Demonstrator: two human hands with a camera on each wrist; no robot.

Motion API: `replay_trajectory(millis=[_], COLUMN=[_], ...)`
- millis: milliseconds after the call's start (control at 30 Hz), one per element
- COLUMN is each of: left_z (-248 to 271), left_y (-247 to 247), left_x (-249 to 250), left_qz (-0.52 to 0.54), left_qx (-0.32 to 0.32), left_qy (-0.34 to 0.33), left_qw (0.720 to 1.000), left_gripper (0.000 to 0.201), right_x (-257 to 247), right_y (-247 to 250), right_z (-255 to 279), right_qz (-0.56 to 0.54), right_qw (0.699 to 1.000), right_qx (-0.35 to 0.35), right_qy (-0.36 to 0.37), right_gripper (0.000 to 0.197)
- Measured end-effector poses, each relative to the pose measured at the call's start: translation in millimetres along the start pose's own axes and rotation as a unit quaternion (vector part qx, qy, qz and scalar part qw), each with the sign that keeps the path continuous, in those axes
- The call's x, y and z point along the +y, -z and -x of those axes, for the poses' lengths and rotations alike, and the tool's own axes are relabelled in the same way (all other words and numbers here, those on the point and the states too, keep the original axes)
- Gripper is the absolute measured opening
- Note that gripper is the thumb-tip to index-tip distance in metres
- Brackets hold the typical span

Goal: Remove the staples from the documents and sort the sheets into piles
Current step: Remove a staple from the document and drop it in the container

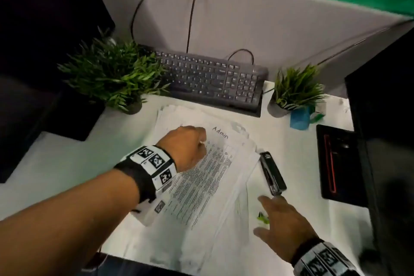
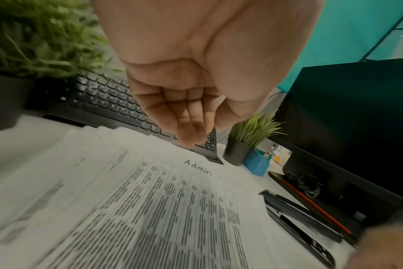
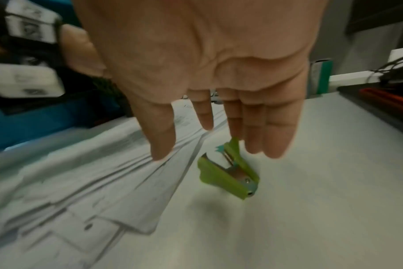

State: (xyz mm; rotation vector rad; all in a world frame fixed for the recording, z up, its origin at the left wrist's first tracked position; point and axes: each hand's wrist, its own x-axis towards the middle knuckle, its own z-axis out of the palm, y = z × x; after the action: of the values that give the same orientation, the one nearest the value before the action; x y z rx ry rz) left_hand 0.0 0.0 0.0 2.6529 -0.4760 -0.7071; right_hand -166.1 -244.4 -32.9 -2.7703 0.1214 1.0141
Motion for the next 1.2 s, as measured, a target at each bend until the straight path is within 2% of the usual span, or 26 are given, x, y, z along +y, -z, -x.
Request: replay_trajectory(millis=[67,133,233,300,367,500,633,767,900,967,1033,1200], left_z=[-26,-49,-78,-91,-101,-112,-121,-127,-130,-132,-134,-134], left_y=[-3,-4,-12,-15,-17,-25,-25,-24,-22,-21,-19,-22], left_x=[-1,-2,-14,-23,-31,-43,-46,-49,-58,-59,-58,-57], left_qz=[0.012,-0.007,-0.093,-0.152,-0.171,-0.182,-0.2,-0.192,-0.199,-0.209,-0.212,-0.19], left_qx=[0.004,-0.019,-0.049,-0.064,-0.069,-0.045,-0.036,-0.035,-0.03,-0.016,0.018,0.143], left_qy=[0.007,0.018,0.026,0.026,0.033,0.025,0.029,0.027,0.012,0.007,-0.013,-0.058], left_qw=[1.0,1.0,0.994,0.986,0.982,0.982,0.979,0.98,0.98,0.978,0.977,0.97], left_gripper=[0.035,0.043,0.061,0.075,0.084,0.091,0.098,0.088,0.108,0.102,0.084,0.019], right_x=[-2,-4,-7,-10,-24,-65,-94,-95,-96,-97,-97,-96], right_y=[-10,-16,-14,0,19,49,53,39,28,27,29,29], right_z=[-10,-19,-31,-37,-39,-73,-122,-147,-153,-154,-153,-150], right_qz=[0.032,0.051,0.065,0.058,0.01,-0.031,0.023,0.109,0.148,0.158,0.159,0.182], right_qw=[0.999,0.999,0.997,0.997,0.998,0.989,0.988,0.982,0.976,0.974,0.974,0.968], right_qx=[-0.013,-0.005,-0.009,0.034,0.05,0.063,0.059,0.037,0.046,0.049,0.051,0.089], right_qy=[0.009,0.013,0.027,0.033,0.046,0.129,0.141,0.148,0.15,0.151,0.151,0.148], right_gripper=[0.071,0.058,0.041,0.034,0.034,0.036,0.032,0.023,0.032,0.035,0.038,0.042])
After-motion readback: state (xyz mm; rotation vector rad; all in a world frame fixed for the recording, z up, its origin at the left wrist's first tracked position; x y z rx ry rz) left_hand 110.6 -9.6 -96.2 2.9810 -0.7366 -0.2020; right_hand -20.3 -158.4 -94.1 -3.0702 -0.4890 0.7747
